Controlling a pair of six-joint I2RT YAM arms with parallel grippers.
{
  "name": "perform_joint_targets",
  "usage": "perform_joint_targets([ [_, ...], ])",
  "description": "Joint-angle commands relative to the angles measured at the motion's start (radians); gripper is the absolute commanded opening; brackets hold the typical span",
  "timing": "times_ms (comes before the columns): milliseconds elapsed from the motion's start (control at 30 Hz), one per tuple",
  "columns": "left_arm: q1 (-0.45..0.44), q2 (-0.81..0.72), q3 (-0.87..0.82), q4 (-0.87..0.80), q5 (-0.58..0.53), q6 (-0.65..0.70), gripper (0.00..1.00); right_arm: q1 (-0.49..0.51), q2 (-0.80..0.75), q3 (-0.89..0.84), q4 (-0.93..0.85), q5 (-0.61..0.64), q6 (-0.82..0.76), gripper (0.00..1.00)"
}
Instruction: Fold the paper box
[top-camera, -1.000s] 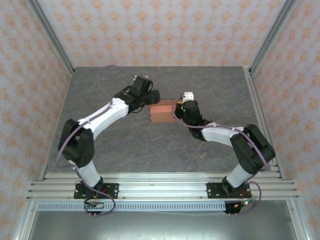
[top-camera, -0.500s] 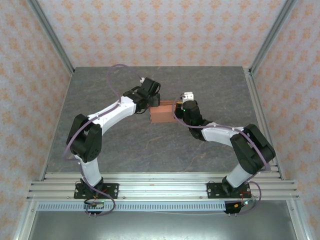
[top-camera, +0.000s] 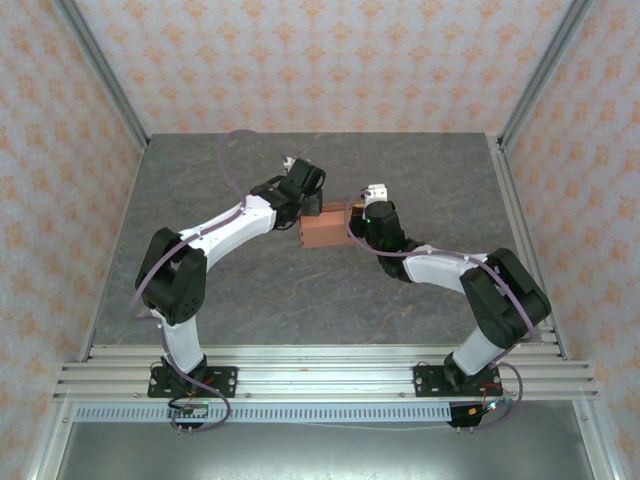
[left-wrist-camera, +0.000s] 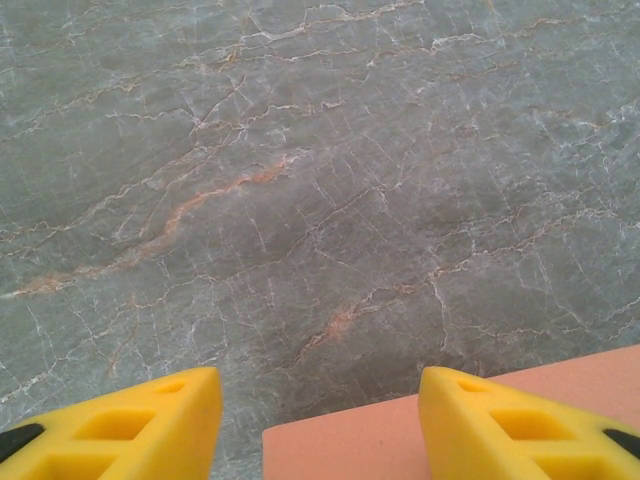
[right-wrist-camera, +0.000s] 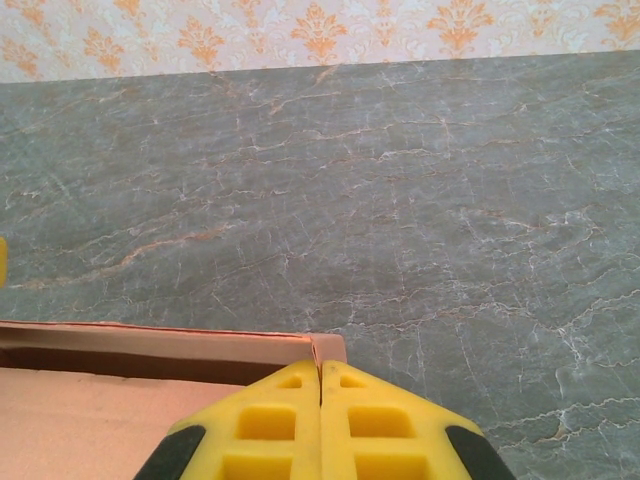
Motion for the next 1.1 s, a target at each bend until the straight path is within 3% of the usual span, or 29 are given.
perform_joint_targets([
  [0, -0.014, 0.016, -0.06, -0.035, -0.04, -0.012, 0.54, 0.011, 0.02, -0.053, -0.167, -0.043, 0.012, 0.0],
  [267, -0.05, 0.028, -0.117, 0.002, -0.108, -0.035, 0.54, 0.011, 0.016, -0.057, -0.177, -0.043, 0.014, 0.0],
  [600, -0.055, 0.012, -0.169, 0.039, -0.139, -0.056, 0.54, 0.013, -0.015, -0.072, -0.186, -0.051, 0.021, 0.11],
  [800, -0.055, 0.012, -0.169, 0.035, -0.154, -0.056, 0.54, 0.016, -0.042, -0.074, -0.2, -0.055, 0.03, 0.2],
  [1067, -0.056, 0.0, -0.166, 0.03, -0.158, -0.053, 0.54, 0.016, -0.087, -0.069, -0.222, -0.076, 0.102, 0.43],
])
